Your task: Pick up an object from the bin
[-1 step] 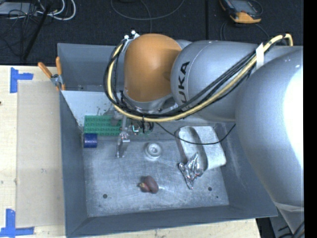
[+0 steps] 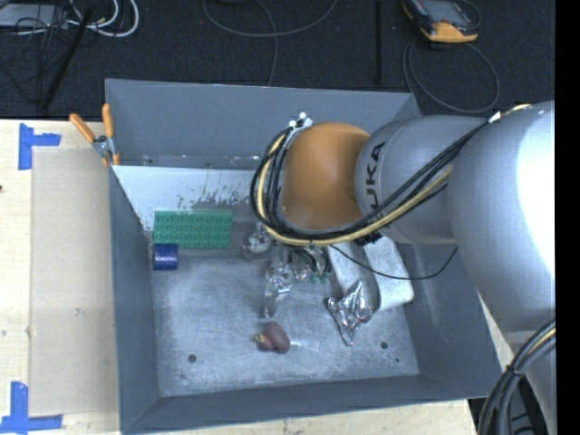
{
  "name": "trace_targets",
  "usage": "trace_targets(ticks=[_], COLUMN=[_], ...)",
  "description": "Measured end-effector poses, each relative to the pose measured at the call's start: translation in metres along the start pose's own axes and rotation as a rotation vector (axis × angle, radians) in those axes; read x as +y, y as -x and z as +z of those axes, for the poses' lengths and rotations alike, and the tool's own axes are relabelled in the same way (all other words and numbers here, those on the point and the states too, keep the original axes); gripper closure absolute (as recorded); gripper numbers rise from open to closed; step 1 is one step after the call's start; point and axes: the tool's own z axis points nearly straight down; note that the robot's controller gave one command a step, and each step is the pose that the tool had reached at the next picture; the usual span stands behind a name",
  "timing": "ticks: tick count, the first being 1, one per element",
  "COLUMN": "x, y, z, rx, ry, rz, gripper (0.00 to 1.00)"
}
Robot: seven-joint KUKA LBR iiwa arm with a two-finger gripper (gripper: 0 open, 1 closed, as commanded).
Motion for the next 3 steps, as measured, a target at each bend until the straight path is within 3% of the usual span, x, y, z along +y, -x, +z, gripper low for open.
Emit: trace_targets(ticks=[1, 2, 3], x=[-0.079, -0.060, -0.060], y=[-0.043, -0.021, -0.021], z=[-0.030, -0.002, -0.005], rx=[0.003, 0.001, 0.000], ry=[-0.006, -0.005, -0.002], rz=[0.265, 0.318, 0.321], gripper=[0.00, 0.00, 1.00])
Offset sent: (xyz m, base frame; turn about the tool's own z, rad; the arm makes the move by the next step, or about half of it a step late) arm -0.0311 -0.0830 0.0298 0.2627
